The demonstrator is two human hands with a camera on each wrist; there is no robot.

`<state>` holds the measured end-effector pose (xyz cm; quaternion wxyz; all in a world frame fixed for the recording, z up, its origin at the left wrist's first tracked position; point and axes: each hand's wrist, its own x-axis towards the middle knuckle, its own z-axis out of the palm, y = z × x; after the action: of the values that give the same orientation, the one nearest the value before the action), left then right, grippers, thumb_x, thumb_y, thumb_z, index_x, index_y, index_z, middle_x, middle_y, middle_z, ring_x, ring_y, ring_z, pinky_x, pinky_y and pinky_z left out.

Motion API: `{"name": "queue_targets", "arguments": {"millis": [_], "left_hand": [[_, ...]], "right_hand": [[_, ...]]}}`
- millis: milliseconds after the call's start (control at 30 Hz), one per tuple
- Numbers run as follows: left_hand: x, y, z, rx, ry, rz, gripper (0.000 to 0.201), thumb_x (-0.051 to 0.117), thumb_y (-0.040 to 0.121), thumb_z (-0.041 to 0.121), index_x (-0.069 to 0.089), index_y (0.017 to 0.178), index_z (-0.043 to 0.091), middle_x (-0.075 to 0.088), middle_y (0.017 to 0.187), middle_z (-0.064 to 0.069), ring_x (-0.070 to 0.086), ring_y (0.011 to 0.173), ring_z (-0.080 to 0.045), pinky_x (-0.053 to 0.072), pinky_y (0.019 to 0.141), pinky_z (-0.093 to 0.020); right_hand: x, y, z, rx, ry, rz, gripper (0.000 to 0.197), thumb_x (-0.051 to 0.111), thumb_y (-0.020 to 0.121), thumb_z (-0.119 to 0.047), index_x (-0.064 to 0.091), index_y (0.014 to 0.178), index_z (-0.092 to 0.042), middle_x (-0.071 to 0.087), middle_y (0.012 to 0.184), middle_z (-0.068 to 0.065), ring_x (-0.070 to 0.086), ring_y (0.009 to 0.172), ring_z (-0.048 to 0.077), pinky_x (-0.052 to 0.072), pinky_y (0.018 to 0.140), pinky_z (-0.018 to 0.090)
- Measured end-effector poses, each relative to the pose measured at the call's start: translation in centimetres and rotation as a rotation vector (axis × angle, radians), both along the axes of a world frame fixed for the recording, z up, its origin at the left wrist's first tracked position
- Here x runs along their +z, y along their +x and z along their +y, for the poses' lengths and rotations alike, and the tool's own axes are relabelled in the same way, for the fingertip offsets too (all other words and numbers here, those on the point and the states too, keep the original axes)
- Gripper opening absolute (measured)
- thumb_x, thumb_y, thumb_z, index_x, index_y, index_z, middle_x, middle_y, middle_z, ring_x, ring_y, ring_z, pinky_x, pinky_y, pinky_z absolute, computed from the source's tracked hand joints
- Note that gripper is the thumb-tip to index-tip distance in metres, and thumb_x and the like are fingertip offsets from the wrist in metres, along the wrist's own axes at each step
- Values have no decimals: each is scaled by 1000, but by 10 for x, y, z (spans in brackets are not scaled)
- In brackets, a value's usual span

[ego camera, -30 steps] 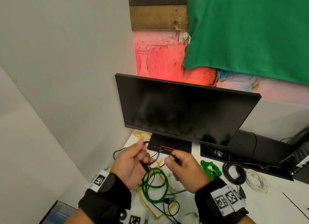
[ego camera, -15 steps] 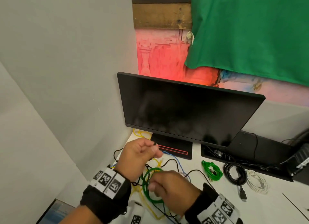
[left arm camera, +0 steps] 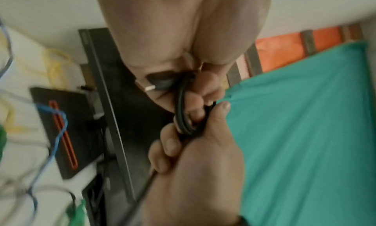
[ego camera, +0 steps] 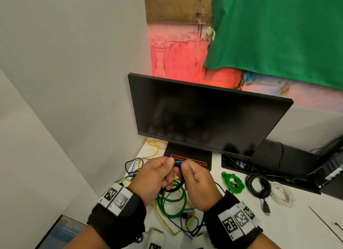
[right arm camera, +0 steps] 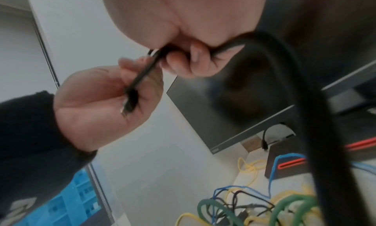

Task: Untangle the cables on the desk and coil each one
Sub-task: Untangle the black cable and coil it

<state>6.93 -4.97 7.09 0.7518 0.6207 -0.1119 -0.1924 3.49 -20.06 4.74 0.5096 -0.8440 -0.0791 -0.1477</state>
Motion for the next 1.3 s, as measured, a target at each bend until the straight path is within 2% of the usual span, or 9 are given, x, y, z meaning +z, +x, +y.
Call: {"name": "queue_targets", "arguments": {"millis": [133,333,500,667,800,967,1100,1200,1300], "left_hand": [[4,-6,-7,-32,-273,286,33,58,87,35,68,71,8,52,53,-6,46,44,-16,47,51,-29],[15,-7,-6,-77,-380,362,38,57,85,36,72,76,3,60,57,-10,53,48,-18,48,51,-27],[21,-2,-3,-94,-176,314,41,57,88,44,57,62,12,29,39,4,24,37,-10,32,44,-24],[26,15,24,86,-301,385,38,52,94,39,50,64,15,26,39,8,23,34,-7,30,38,-21],[30,25,48,140,-395,412,33,48,94,33,53,69,13,27,42,8,25,36,-8,32,41,-23],[29,19,43,194,-378,283,23,53,88,28,59,76,9,36,49,3,33,43,-13,42,47,-25],[25,20,29,243,-350,54,29,54,88,25,73,83,4,71,76,-16,67,64,-24,57,63,-29],[22,23,25,204,-108,-158,29,52,89,26,71,92,3,75,88,-19,73,76,-29,58,74,-30],[18,21,29,86,164,-291,25,52,95,23,69,91,5,76,81,-14,72,70,-28,56,74,-34]], "right_hand": [[1,5,10,-129,58,-95,38,34,100,-40,54,72,-24,52,60,-9,51,58,10,39,56,22],[6,11,15,-151,141,-104,59,27,95,-55,55,74,-8,58,64,11,57,60,31,47,60,53],[0,7,15,-22,184,-78,48,33,96,-53,56,72,-18,55,62,-3,51,58,9,43,56,35],[-11,5,-33,133,106,302,13,64,89,-39,58,79,-32,58,62,-9,50,51,3,44,53,23],[-13,-1,-77,-50,231,354,16,71,90,-20,64,78,-29,61,61,0,64,53,20,50,59,36],[-14,-4,-68,-364,-14,186,20,69,90,-28,59,73,-29,60,63,-10,54,55,4,41,53,14],[-7,-17,-20,51,-518,341,19,50,100,-39,52,84,-31,60,84,-13,55,78,0,44,70,18],[7,-26,5,358,-524,254,20,49,100,-42,60,92,-26,63,91,-8,55,84,9,47,80,31],[27,-31,9,357,-366,45,26,43,96,-50,57,91,-28,65,89,-7,52,77,-5,44,71,21]]}}
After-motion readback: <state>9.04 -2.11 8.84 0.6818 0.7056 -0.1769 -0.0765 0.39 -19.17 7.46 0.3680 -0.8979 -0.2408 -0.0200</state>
